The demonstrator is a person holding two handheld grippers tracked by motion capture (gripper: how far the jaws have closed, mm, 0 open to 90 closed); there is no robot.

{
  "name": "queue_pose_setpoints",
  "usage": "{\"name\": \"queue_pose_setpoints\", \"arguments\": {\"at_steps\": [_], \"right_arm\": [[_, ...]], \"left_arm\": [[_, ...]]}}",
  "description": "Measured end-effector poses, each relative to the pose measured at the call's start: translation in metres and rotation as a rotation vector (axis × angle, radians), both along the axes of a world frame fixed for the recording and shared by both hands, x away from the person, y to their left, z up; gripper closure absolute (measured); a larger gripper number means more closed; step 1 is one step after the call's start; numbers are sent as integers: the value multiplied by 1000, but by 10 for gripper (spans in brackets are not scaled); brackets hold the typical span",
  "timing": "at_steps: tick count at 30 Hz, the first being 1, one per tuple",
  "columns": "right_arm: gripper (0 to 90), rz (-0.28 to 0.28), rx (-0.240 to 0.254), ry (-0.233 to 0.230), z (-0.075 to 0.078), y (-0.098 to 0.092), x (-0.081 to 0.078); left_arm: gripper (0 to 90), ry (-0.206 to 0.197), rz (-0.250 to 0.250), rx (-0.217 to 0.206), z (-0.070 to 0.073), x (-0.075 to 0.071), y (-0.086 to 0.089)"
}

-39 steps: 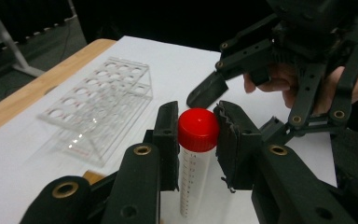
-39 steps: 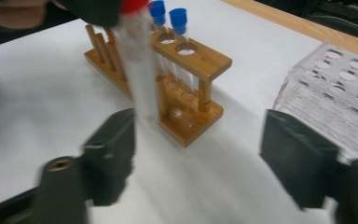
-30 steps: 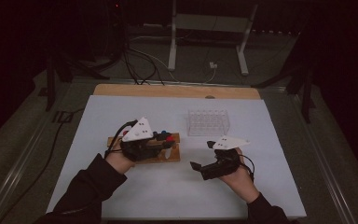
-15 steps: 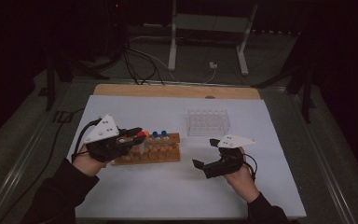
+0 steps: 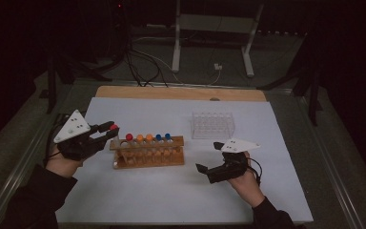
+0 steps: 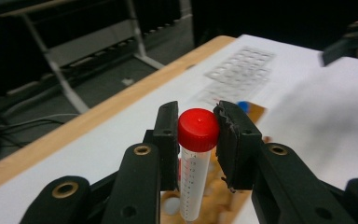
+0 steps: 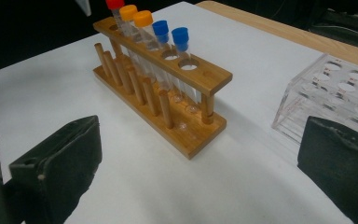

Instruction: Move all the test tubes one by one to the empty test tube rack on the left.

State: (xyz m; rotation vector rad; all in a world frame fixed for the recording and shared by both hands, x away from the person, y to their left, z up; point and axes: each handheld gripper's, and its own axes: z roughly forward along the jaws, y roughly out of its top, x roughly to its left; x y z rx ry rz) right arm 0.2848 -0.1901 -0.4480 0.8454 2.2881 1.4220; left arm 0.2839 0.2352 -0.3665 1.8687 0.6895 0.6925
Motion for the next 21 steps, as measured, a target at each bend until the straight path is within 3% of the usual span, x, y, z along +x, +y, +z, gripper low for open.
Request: {"name": "queue_pose_setpoints", "arguments": {"at_steps": [5,10,17,21], "right_arm": [[0,-3,2,1,0,-2,1],[0,-9,4,1,0,-3,1],[0,-6,4,4,-1,-4,2],[0,-8,4,5,-1,-4,2]], "left_arm": [[717,-1,25,-60,-12,13,1],[717,30,40,-80,-33,25,-1],[716,93,38,-75,-60,31,0],[714,130,41,-52,-74,33,1]]}}
